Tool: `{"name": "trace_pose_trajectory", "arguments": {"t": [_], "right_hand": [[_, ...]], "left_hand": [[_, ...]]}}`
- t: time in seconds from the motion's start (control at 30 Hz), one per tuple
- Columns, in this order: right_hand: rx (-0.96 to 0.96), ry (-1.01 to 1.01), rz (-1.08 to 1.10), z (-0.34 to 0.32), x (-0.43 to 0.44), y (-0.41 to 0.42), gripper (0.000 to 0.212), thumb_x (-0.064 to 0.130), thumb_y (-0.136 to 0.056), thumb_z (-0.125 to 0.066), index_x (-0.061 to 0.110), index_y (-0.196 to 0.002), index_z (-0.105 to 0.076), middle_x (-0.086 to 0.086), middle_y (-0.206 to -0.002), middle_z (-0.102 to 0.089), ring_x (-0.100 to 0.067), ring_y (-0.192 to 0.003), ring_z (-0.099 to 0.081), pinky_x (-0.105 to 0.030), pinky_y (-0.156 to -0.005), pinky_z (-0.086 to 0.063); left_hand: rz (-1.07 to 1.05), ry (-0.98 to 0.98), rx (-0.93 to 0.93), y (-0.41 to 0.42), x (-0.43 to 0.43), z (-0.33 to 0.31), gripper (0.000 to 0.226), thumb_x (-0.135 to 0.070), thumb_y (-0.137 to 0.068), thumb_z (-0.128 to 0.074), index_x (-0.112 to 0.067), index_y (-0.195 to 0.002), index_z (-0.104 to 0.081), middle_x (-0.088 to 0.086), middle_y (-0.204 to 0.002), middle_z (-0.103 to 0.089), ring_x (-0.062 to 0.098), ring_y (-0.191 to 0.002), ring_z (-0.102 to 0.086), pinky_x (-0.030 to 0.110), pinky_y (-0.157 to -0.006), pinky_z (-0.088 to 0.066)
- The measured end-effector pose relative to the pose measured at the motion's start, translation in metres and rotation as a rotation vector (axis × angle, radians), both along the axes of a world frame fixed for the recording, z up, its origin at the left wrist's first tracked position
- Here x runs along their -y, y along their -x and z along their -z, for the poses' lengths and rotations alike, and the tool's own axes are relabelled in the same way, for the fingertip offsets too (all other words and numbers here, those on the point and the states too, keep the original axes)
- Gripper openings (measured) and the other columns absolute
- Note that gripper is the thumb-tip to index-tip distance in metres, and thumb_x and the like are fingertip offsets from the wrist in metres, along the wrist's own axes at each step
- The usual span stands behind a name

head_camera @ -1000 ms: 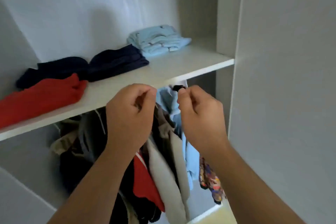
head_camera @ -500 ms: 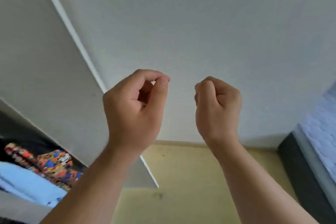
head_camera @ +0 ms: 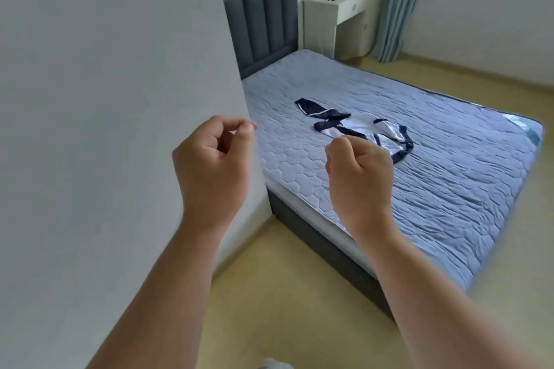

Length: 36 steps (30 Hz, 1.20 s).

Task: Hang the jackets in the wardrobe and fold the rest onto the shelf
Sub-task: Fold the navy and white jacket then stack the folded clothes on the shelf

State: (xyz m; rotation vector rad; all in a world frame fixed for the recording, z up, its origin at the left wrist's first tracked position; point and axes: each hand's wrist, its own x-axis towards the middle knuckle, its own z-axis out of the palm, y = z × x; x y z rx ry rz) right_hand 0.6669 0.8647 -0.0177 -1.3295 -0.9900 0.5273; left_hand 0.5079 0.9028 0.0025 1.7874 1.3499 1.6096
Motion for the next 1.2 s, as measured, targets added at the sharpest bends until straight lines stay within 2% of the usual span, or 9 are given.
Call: {"name": "trace_pose_trajectory", "arguments": {"t": [0.1, 0.23, 0.37, 0.63, 0.83, 0.97, 1.1, 1.17, 1.2], "right_hand": [[0.019, 0.048, 0.14, 0.021, -0.044, -0.043, 0.031, 0.019, -0.075, -0.044, -0.001, -0.054, -0.032, -0.021, -0.05, -0.03, -0.033, -0.049, -0.023, -0.039, -0.043, -0.016], [0.061, 0.12, 0.329, 0.048, -0.111, -0.077, 0.033, 0.02, -0.078, -0.045, 0.015, -0.05, -0.027, 0.009, -0.044, -0.02, -0.011, -0.046, -0.018, -0.028, -0.044, -0.013], [0.085, 0.2, 0.476, 0.069, -0.17, -0.096, 0.036, 0.021, -0.079, -0.046, 0.018, -0.05, -0.025, 0.008, -0.045, -0.021, -0.01, -0.047, -0.02, -0.029, -0.045, -0.016], [0.05, 0.363, 0.59, 0.135, -0.253, -0.154, 0.035, 0.021, -0.083, -0.046, 0.022, -0.051, -0.032, 0.008, -0.043, -0.025, -0.01, -0.046, -0.024, -0.023, -0.044, -0.02], [-0.161, 0.686, 0.617, 0.273, -0.337, -0.23, 0.037, 0.026, -0.088, -0.046, 0.018, -0.054, -0.032, 0.008, -0.046, -0.035, -0.014, -0.051, -0.03, -0.035, -0.05, -0.024], [-0.236, 0.949, 0.597, 0.391, -0.393, -0.278, 0.034, 0.027, -0.092, -0.044, 0.015, -0.061, -0.039, 0.0, -0.061, -0.048, -0.023, -0.064, -0.044, -0.037, -0.052, -0.029], [-0.281, 1.171, 0.474, 0.504, -0.435, -0.327, 0.021, 0.023, -0.095, -0.044, 0.013, -0.081, -0.055, -0.008, -0.094, -0.065, -0.031, -0.087, -0.054, -0.035, -0.07, -0.038], [-0.325, 1.244, 0.371, 0.557, -0.451, -0.345, 0.017, 0.02, -0.094, -0.047, 0.014, -0.098, -0.063, -0.011, -0.11, -0.066, -0.032, -0.101, -0.059, -0.035, -0.082, -0.045], [-0.355, 1.263, 0.326, 0.58, -0.458, -0.352, 0.016, 0.019, -0.093, -0.049, 0.016, -0.098, -0.064, -0.012, -0.114, -0.065, -0.033, -0.105, -0.06, -0.035, -0.086, -0.047]], "left_hand": [[0.149, 0.073, -0.076, -0.044, -0.062, 0.026, 0.014, -0.031, -0.09, -0.064, -0.027, -0.083, -0.075, -0.005, -0.064, -0.066, 0.007, -0.055, -0.054, 0.012, -0.053, -0.037], [0.338, 0.176, -0.177, -0.09, -0.153, 0.065, 0.015, -0.033, -0.088, -0.064, -0.025, -0.082, -0.076, -0.005, -0.062, -0.066, 0.011, -0.06, -0.059, 0.014, -0.053, -0.04], [0.543, 0.251, -0.27, -0.128, -0.231, 0.09, 0.017, -0.034, -0.088, -0.065, -0.023, -0.084, -0.077, -0.006, -0.057, -0.063, 0.009, -0.054, -0.055, 0.021, -0.054, -0.04], [0.749, 0.393, -0.366, -0.208, -0.339, 0.145, 0.015, -0.035, -0.089, -0.066, -0.026, -0.081, -0.075, -0.013, -0.052, -0.057, 0.006, -0.049, -0.05, 0.019, -0.05, -0.037], [0.744, 0.638, -0.628, -0.283, -0.412, 0.252, 0.017, -0.036, -0.093, -0.062, -0.029, -0.079, -0.068, -0.015, -0.061, -0.062, 0.005, -0.062, -0.057, 0.028, -0.059, -0.043], [0.766, 0.854, -0.79, -0.329, -0.455, 0.338, 0.018, -0.034, -0.099, -0.055, -0.027, -0.085, -0.065, -0.009, -0.075, -0.066, 0.016, -0.076, -0.062, 0.031, -0.066, -0.045], [0.776, 0.955, -0.872, -0.355, -0.49, 0.416, 0.016, -0.032, -0.101, -0.054, -0.024, -0.094, -0.066, -0.011, -0.082, -0.067, 0.011, -0.078, -0.062, 0.028, -0.067, -0.044], [0.776, 0.979, -0.914, -0.362, -0.503, 0.452, 0.014, -0.032, -0.1, -0.054, -0.026, -0.095, -0.066, -0.013, -0.082, -0.066, 0.003, -0.078, -0.06, 0.023, -0.064, -0.043], [0.776, 0.995, -0.928, -0.362, -0.507, 0.468, 0.014, -0.032, -0.1, -0.054, -0.027, -0.096, -0.066, -0.014, -0.082, -0.065, 0.0, -0.077, -0.059, 0.02, -0.063, -0.042]]}}
